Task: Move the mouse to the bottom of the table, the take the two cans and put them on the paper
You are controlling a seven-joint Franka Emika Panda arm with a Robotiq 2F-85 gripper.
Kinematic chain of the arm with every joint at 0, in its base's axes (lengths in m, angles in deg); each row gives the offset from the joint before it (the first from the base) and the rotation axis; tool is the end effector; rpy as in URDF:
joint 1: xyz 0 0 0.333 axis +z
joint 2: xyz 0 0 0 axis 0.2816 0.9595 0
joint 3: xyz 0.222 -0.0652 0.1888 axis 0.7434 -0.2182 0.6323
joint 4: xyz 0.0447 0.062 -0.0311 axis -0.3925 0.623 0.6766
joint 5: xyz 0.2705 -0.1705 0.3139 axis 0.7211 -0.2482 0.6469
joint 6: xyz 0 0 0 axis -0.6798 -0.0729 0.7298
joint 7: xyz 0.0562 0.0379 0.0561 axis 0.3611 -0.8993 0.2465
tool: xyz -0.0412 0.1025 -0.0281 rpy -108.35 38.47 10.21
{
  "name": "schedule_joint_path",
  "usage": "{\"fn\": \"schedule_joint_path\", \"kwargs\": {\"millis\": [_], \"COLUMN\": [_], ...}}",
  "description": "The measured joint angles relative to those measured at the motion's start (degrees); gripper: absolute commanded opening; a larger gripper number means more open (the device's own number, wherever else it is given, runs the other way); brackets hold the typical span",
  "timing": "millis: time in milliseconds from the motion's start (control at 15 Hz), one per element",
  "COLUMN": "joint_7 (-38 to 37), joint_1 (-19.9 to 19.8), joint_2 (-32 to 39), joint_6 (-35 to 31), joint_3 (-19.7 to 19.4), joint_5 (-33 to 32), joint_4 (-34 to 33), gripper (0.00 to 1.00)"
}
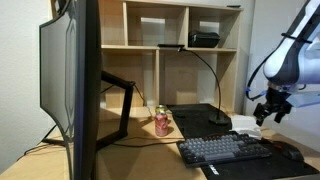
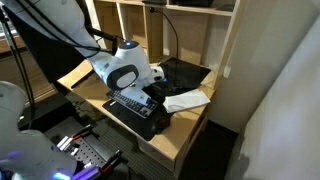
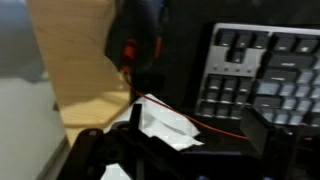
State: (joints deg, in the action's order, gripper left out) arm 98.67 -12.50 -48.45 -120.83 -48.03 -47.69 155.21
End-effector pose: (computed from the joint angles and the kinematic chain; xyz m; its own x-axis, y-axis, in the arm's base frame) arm 0.4525 -0.1246 0.1770 0.9634 0.0914 0.2520 0.0691 -0.9930 0.0958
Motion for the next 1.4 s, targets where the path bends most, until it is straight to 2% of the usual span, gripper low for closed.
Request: {"fn": "schedule_joint_path", "kwargs": {"millis": [200, 333, 467, 600, 667, 733, 867, 1000, 1133, 1400], "joint_7": [1.6, 1.4, 1.0, 1.1, 2.5, 4.4, 8.5, 12.8, 18.7, 18.5], "joint_1": [5.3, 7.8, 7.8, 12.0, 13.5, 15.4, 21.7, 26.1, 28.4, 30.1], "joint_2": [-0.3, -0.4, -0.4, -0.3, 0.3, 1.2, 3.3, 4.3, 4.5, 4.4], "joint_6": [2.0, 2.6, 2.6, 3.1, 4.3, 4.8, 4.9, 5.5, 6.9, 7.1], "joint_3": [6.7, 9.1, 8.8, 3.9, 3.5, 3.8, 4.6, 7.7, 11.4, 10.1], "joint_5": [4.2, 4.6, 4.6, 4.0, 4.1, 5.6, 11.6, 18.0, 26.3, 27.0], "joint_4": [-0.4, -0.6, -0.6, -0.7, -1.1, -1.7, -3.7, -6.3, -9.9, -10.4], "gripper": [1.00, 1.00, 1.00, 1.00, 1.00, 1.00, 1.00, 1.00, 1.00, 1.00]}}
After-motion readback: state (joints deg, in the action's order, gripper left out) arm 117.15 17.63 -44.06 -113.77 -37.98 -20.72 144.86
